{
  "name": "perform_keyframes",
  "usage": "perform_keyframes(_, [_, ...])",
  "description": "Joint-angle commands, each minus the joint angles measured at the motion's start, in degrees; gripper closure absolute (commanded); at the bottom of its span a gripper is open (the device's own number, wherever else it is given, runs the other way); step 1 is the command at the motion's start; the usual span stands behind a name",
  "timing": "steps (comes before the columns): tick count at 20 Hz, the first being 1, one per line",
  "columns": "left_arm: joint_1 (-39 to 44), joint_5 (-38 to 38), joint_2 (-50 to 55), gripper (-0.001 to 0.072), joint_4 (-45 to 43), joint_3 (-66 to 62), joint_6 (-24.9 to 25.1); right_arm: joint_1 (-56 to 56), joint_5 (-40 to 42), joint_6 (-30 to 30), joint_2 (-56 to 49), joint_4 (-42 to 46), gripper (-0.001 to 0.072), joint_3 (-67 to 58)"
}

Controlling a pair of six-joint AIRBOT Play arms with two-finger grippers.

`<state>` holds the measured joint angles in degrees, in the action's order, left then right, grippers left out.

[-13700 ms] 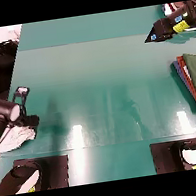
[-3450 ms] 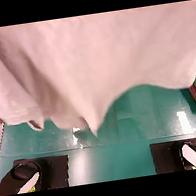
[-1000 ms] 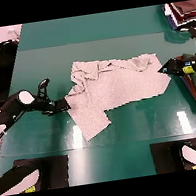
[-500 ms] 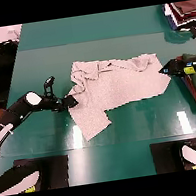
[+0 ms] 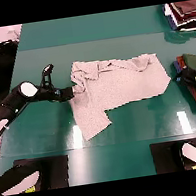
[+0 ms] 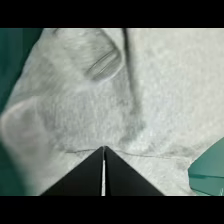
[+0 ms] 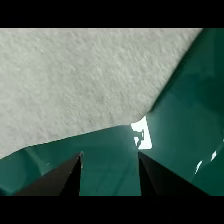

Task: Fold the shirts.

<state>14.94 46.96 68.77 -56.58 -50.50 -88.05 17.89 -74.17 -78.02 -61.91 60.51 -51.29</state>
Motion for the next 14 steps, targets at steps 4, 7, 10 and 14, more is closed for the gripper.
perform_keyframes(4, [0.0,1.1,-0.1,0.0683,-0.4,-1.6,0.2,-0.4,9.8,0.1,-11.9,-3.8,0.0304,6.3])
perform_keyframes(7, [0.0,3.7,-0.1,0.0683,-3.1,-1.6,0.0,-3.0,12.0,0.1,-16.7,-5.0,0.0305,2.8])
perform_keyframes(10, [0.0,7.0,-0.1,0.0682,-7.8,-1.6,-0.7,-5.1,12.1,0.1,-19.9,-5.0,0.0305,-1.0])
perform_keyframes(14, [0.0,11.9,-0.1,0.0146,-12.9,-1.6,-2.2,-6.6,12.5,0.5,-20.6,-4.8,0.0605,-2.2])
